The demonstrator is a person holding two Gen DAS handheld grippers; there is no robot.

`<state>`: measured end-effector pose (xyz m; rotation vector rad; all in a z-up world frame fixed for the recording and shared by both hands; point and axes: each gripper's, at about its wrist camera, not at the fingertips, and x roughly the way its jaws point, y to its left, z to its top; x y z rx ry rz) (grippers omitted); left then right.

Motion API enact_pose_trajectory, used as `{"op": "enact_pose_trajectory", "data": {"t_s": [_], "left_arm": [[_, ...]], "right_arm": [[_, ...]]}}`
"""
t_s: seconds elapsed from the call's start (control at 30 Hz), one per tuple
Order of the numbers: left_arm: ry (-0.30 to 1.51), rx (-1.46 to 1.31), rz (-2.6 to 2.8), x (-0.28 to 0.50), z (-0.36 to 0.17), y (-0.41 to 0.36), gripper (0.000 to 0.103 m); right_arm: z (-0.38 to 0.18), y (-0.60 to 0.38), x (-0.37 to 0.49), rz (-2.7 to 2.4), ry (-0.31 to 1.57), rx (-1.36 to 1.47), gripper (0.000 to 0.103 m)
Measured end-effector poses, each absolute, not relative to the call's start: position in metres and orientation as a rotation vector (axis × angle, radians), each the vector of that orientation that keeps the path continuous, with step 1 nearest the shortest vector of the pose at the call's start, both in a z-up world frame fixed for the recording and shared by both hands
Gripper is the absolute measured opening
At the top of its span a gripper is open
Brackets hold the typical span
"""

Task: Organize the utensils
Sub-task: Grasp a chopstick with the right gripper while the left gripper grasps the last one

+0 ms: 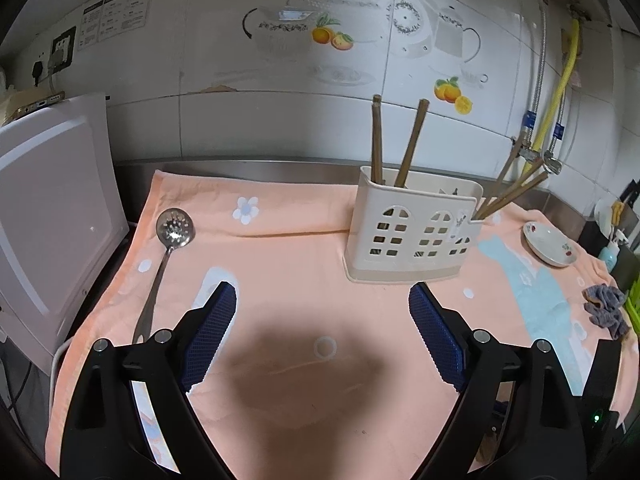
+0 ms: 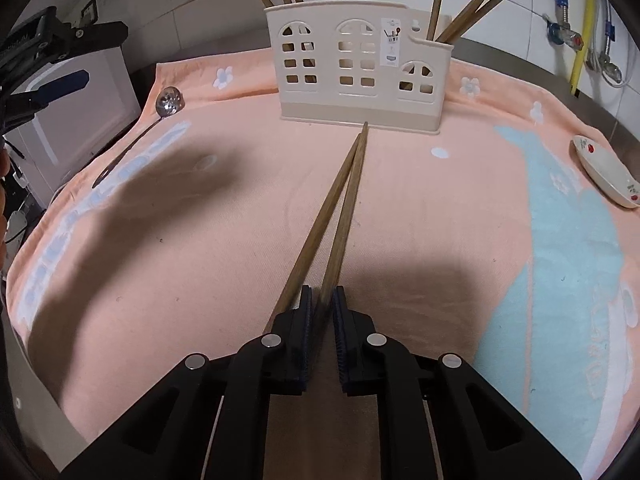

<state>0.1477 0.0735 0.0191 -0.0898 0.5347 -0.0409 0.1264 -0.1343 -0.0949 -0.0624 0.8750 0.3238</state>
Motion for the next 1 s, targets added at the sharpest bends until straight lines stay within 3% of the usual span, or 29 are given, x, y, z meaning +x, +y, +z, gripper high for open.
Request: {"op": "enact_pose_trajectory", "data": {"t_s": [0.63,1.0], "left_arm": [[0.663,-0.057,-0.186,0.122,-0.038,0.014,0.084],[0.803,-0.063,-0.385,0.119,-0.086,-0.047,0.043]], "right_arm": [[-0.037,-0.172,0.110,0.363,0.691,-0.027,0.006],[0.004,-0.203,0.108,0.364,0.581,-0.019,0.006]]}}
